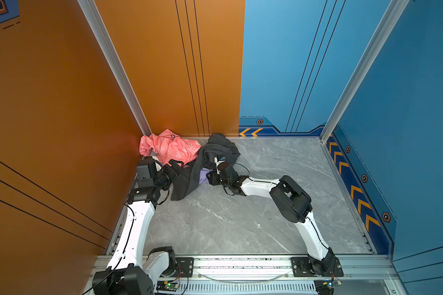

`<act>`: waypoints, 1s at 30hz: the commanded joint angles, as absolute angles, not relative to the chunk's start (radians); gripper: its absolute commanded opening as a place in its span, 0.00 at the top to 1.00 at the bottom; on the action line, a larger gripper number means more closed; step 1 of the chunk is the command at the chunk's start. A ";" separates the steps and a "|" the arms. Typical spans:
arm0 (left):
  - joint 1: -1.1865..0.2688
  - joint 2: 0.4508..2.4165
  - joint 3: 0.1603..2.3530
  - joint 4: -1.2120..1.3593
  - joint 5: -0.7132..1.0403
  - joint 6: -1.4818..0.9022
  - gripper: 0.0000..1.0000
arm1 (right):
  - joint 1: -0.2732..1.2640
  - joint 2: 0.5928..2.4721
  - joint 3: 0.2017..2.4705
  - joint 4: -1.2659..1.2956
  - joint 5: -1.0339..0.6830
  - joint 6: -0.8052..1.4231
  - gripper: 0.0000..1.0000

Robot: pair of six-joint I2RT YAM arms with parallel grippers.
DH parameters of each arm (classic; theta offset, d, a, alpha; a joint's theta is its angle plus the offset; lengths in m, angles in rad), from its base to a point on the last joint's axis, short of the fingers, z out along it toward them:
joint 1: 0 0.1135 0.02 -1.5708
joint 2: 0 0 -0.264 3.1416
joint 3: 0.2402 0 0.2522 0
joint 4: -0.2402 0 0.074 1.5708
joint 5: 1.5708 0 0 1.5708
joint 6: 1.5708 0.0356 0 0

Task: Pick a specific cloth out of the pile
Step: 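Grasp the lavender shirt under the grey trousers with the right gripper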

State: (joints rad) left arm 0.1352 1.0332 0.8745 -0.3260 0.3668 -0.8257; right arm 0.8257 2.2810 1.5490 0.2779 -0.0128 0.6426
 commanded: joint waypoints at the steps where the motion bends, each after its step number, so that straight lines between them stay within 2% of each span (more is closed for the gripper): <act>1: 0.142 1.000 0.869 -0.355 0.353 -0.795 0.07 | 0.828 2.314 1.616 0.338 0.038 0.843 0.46; 4: 0.152 0.975 0.859 -0.356 0.348 -0.799 0.07 | 0.826 2.348 1.663 0.332 0.037 0.916 0.53; 8: 0.165 0.943 0.831 -0.357 0.337 -0.807 0.06 | 0.822 2.383 1.688 0.351 0.006 0.984 0.71; 11: 0.174 0.930 0.815 -0.358 0.336 -0.816 0.06 | 0.822 2.377 1.685 0.345 0.007 0.985 0.78; 12: 0.176 0.928 0.810 -0.357 0.337 -0.816 0.06 | 0.820 2.372 1.681 0.348 0.007 0.985 0.86; 14: 0.180 0.930 0.810 -0.357 0.338 -0.816 0.06 | 0.817 2.365 1.670 0.367 0.007 0.989 0.93; 30: 0.182 0.967 0.842 -0.357 0.341 -0.811 0.06 | 0.807 2.185 1.529 0.559 0.103 0.784 0.96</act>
